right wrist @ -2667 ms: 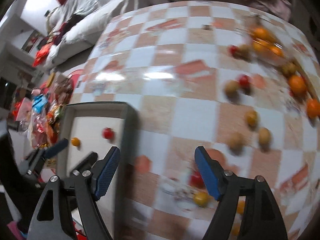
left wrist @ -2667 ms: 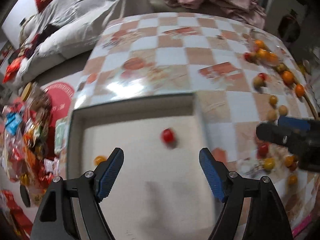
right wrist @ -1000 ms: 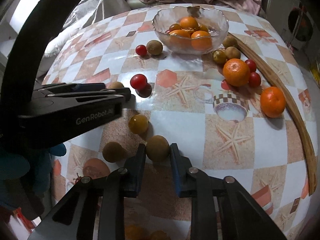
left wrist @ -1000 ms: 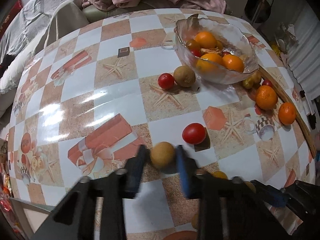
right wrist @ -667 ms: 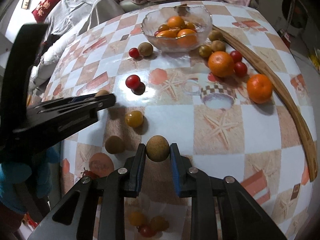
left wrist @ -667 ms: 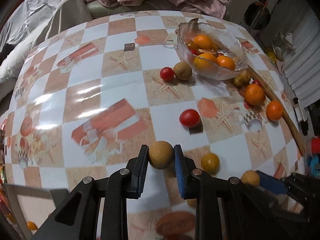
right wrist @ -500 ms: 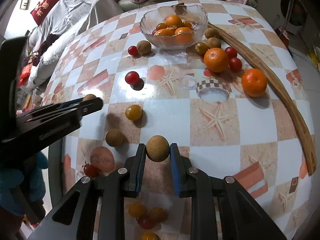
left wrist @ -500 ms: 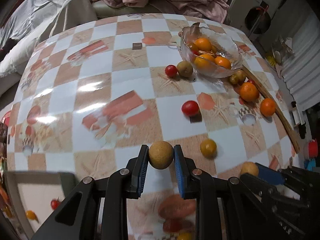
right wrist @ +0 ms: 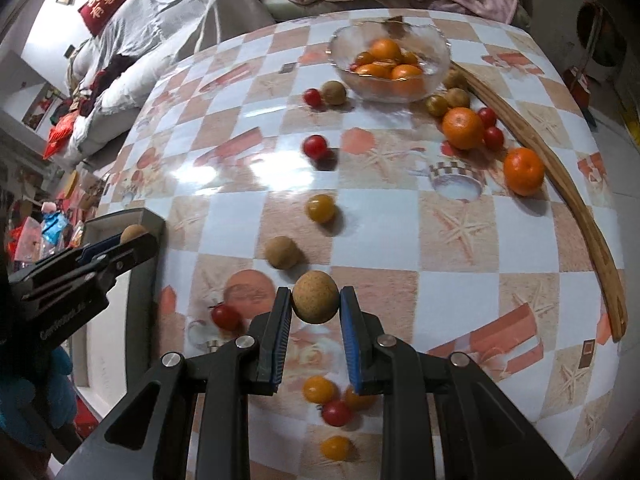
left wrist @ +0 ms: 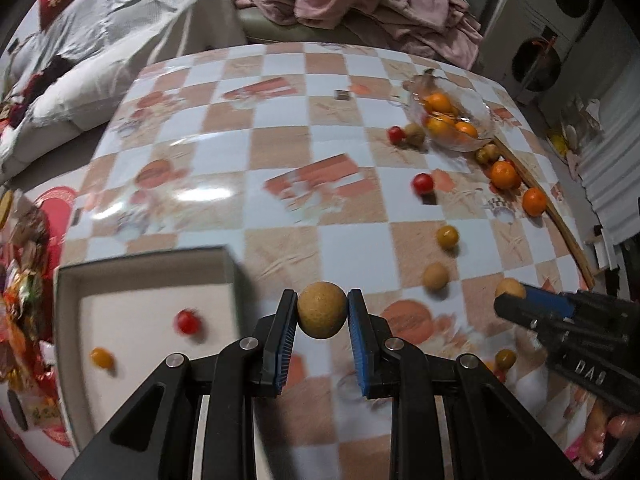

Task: Organize fruits
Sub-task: 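Carry both brown fruits to the white tray and open both tools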

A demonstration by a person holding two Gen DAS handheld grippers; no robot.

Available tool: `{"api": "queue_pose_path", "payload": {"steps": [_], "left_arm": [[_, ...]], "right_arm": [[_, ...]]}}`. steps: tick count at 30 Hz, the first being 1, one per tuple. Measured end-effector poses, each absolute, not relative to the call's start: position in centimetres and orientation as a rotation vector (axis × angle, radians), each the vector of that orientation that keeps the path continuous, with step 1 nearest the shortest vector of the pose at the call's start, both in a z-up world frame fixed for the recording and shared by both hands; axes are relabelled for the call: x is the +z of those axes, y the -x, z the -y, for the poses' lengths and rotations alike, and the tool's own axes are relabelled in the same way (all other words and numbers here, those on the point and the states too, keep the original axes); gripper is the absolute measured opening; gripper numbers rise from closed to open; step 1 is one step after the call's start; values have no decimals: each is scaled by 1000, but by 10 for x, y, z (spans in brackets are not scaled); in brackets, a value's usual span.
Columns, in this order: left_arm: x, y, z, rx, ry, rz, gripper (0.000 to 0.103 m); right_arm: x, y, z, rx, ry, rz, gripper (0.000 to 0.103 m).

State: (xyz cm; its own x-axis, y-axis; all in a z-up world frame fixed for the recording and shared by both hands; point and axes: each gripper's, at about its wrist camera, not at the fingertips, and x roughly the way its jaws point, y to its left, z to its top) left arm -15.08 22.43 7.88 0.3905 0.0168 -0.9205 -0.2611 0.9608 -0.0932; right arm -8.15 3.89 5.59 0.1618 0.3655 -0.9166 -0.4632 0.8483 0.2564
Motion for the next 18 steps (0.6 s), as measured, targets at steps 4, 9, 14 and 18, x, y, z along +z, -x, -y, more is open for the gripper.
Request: {"api": "queue_pose_path", "payload": {"steps": [4,9,14,18], "left_arm": [[82,175,-243,229,255,-1158,27],[84,206,-272,311,301,-1157,27],[83,236,-300,387,341,-1151,27],[80,256,-321,447,371,-1149,27]], "right_arm": [[62,90,-59,638,119,-1273,27],[68,102,-90,702,158,-1268,27],[71,115,-125,772,198,-1265,27],[71,126,-155,829,231,-1268,27]]}}
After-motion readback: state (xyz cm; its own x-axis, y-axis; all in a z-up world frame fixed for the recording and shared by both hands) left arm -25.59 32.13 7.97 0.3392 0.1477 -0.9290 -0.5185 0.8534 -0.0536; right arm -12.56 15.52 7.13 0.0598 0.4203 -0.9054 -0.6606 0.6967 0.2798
